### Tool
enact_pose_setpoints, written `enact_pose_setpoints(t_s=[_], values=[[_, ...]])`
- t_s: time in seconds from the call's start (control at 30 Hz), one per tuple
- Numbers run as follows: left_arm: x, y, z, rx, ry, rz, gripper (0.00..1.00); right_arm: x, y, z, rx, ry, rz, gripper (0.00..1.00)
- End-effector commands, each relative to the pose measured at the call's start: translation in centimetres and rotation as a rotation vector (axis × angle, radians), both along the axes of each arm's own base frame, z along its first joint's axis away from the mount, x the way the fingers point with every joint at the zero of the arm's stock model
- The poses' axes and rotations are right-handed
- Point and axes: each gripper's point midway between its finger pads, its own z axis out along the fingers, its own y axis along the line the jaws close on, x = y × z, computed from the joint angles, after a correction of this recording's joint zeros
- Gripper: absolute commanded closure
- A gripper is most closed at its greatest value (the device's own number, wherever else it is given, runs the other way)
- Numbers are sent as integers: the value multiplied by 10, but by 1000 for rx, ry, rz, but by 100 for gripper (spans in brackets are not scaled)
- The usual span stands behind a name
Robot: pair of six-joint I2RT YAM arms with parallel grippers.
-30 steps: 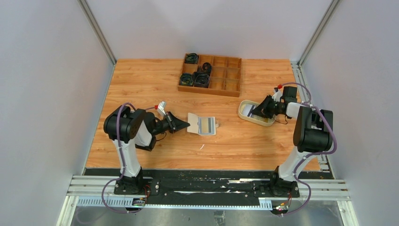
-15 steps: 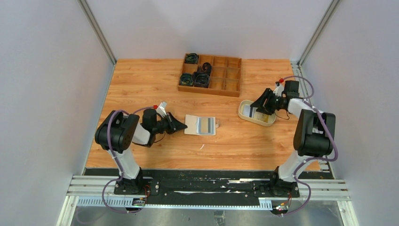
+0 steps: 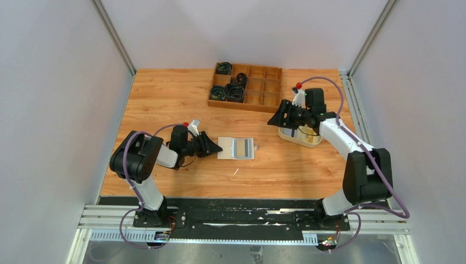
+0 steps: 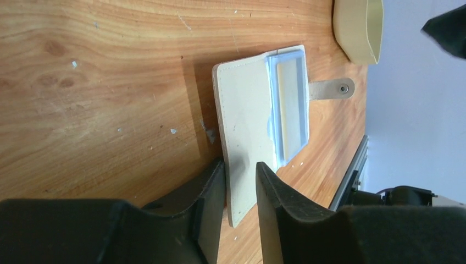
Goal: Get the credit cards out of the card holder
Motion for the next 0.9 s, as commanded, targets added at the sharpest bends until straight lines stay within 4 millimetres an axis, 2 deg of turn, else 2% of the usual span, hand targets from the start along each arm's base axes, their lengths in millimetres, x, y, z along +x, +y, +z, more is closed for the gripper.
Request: enact_pose_setpoints(t_s=[0.0,0.1,0.33,0.4,0.53,0.6,0.67,0.7,0.87], values=[[4,0,0,24,0,11,62,-23,22,-42,-3,93,21,37],[4,-1,2,22,0,14,60,-33,32,-59,-6,111,33,37],[2,-10,1,21,9,0,58,-42,54,-69,-9,136,81,37],[1,-15,1,20,13,-10,58,-39,62,-70,3,119,92,37],[-3,-25,2,23,13,-22,58,-41,67,-79,10,136,101,37],[-3,-26,2,23,14,-23,68,-41,67,-81,11,139,101,37],[-3,-27,2,22,13,-23,96,-41,66,-78,6,129,100,37],[-2,-27,3,21,14,-23,100,-41,66,-74,3,120,99,37],[-2,-26,1,27,12,-20,100,-43,59,-42,-96,39,97,37]])
